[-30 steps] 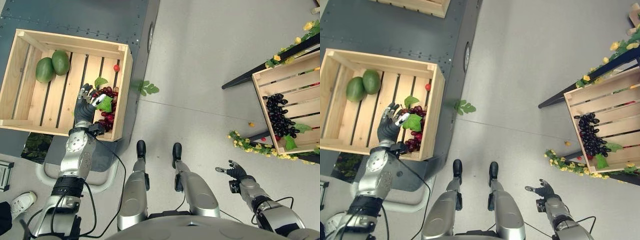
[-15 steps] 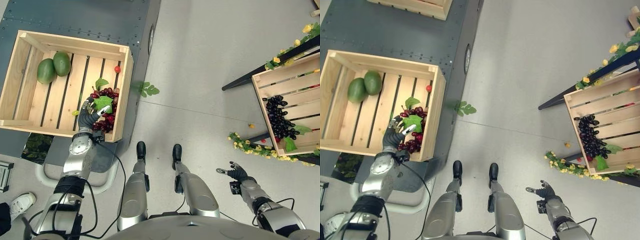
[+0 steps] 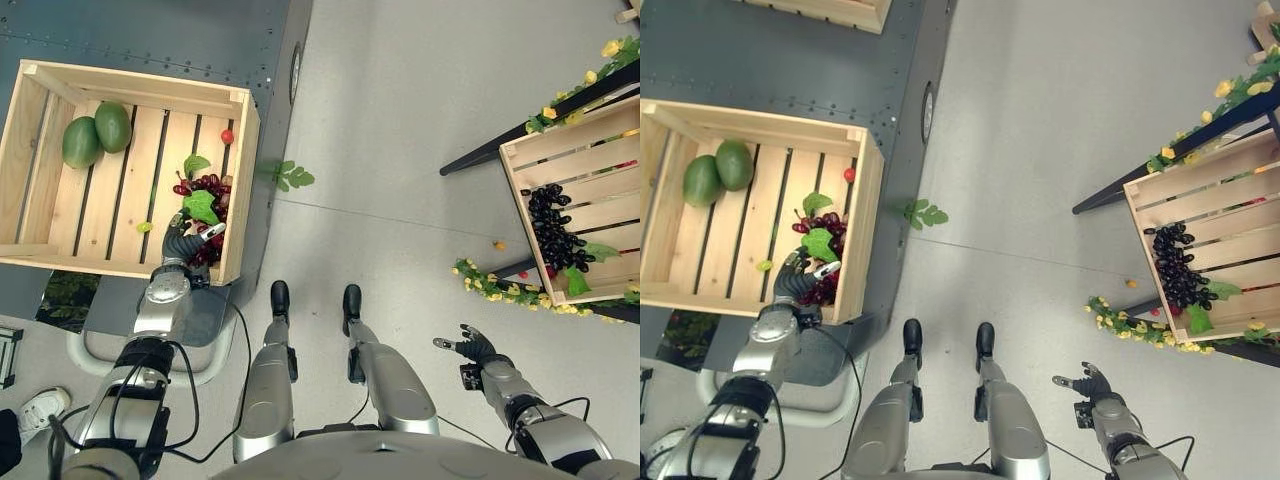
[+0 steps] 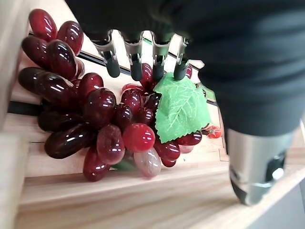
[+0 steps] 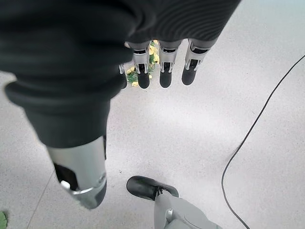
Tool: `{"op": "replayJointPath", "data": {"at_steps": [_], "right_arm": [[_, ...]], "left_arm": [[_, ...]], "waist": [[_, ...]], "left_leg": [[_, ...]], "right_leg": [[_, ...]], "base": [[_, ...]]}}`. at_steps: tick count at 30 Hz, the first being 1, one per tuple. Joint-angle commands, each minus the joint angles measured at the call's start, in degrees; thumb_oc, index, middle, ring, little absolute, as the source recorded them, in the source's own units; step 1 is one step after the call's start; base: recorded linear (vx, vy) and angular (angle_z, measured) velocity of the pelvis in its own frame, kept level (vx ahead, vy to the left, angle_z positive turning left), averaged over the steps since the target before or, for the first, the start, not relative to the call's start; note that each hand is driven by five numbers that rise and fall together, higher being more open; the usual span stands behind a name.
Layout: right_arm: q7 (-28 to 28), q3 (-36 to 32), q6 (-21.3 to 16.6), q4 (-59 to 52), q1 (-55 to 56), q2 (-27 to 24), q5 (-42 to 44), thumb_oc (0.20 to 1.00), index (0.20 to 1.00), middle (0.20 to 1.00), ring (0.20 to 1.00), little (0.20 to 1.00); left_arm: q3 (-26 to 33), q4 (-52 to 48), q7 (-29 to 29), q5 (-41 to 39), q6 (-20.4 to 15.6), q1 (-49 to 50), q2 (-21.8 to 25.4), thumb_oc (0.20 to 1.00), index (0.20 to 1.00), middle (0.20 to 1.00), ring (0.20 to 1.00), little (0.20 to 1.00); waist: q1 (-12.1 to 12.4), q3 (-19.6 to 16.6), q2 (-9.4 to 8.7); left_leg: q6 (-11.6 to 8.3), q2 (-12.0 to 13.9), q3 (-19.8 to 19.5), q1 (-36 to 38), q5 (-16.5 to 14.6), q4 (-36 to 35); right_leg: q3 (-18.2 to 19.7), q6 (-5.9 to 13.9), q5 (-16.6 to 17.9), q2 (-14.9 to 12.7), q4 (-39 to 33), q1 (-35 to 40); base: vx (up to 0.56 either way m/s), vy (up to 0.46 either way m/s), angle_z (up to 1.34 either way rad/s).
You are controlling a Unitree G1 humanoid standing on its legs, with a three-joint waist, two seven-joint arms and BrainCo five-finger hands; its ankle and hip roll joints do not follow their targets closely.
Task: Pick up the fruits from the basket on one side to the basket on the other side
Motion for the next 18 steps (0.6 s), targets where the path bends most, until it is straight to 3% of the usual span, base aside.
{"op": "replayJointPath", "data": {"at_steps": [1, 18], "right_arm": [[-1.12, 1.93, 0.50, 0.54, 1.44, -1.10, 0.80, 1.000, 1.000, 1.000, 1.000, 1.000], [-1.32, 3.09, 0.47, -0.18, 0.42, -1.65, 1.57, 1.000, 1.000, 1.000, 1.000, 1.000]], "left_arm": [[-2.18, 4.64, 0.63, 3.15, 0.13, -3.65, 1.21, 1.000, 1.000, 1.000, 1.000, 1.000], [-3.86, 14.85, 1.44, 5.18, 1.70, -10.21, 3.42, 1.000, 1.000, 1.000, 1.000, 1.000]], "waist": [[-0.32, -1.61, -2.41], [-1.53, -0.66, -3.19]], "left_leg": [[-1.41, 0.81, 0.94, -1.83, -2.37, -0.02], [-1.56, 0.88, 1.58, -3.36, -1.92, -0.01]], "right_leg": [[2.02, 6.71, 3.61, -4.54, 0.71, -6.52], [2.52, 6.74, 4.35, -4.25, 0.80, -8.50]], "base": [[0.00, 0.000, 0.00], [0.00, 0.000, -0.02]]}}
